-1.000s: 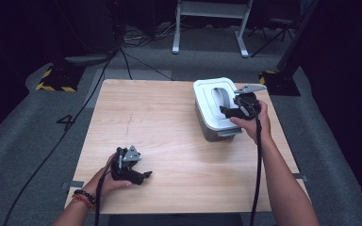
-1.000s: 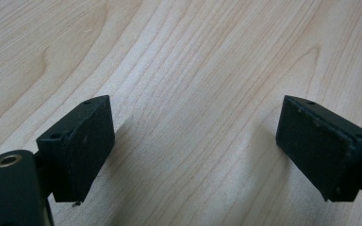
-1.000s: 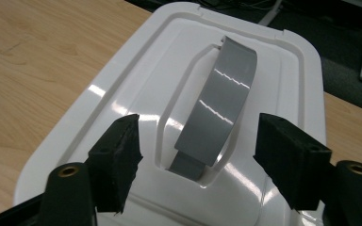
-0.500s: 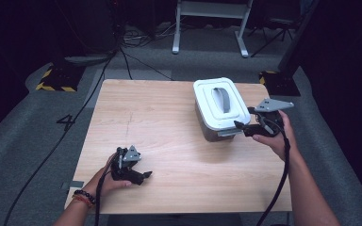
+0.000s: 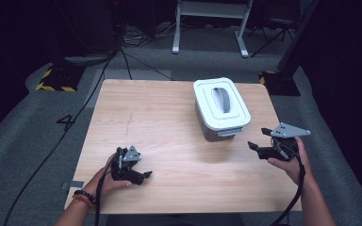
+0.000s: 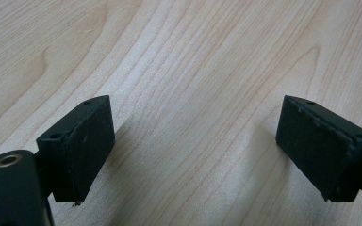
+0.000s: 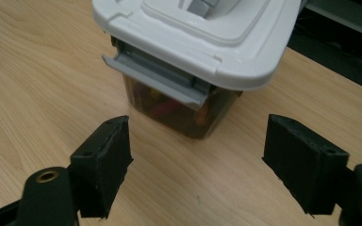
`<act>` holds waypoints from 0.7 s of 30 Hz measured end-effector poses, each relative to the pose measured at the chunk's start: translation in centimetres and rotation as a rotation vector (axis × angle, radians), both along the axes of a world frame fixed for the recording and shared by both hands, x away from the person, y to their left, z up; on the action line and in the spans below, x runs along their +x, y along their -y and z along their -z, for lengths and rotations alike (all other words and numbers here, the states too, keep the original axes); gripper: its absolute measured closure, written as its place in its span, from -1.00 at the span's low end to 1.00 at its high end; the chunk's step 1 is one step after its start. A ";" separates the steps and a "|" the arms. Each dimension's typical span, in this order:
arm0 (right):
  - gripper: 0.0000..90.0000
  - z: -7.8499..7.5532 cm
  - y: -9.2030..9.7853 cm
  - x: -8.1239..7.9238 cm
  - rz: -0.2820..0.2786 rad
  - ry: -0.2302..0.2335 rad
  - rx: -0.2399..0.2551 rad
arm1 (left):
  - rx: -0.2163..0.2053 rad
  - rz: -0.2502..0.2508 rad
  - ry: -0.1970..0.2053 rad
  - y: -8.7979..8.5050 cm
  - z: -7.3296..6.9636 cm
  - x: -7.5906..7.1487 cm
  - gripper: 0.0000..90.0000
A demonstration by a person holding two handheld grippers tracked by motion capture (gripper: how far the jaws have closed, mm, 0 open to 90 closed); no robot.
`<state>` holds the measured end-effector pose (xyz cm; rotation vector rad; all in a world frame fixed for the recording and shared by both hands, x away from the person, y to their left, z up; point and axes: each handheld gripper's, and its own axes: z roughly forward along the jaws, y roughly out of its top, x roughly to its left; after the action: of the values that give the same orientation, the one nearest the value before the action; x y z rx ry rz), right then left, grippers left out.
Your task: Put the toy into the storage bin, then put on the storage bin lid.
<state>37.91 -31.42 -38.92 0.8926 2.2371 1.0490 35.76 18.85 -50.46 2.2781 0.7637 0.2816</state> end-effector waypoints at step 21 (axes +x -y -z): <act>-0.52 1.5 0.4 -1.8 0.011 -0.006 -0.020 | 0.005 0.018 -0.001 0.3 -0.1 0.3 -0.71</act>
<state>36.07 -31.86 -40.42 0.9003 2.2413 1.0183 36.10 18.51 -50.41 2.2890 0.7434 0.2745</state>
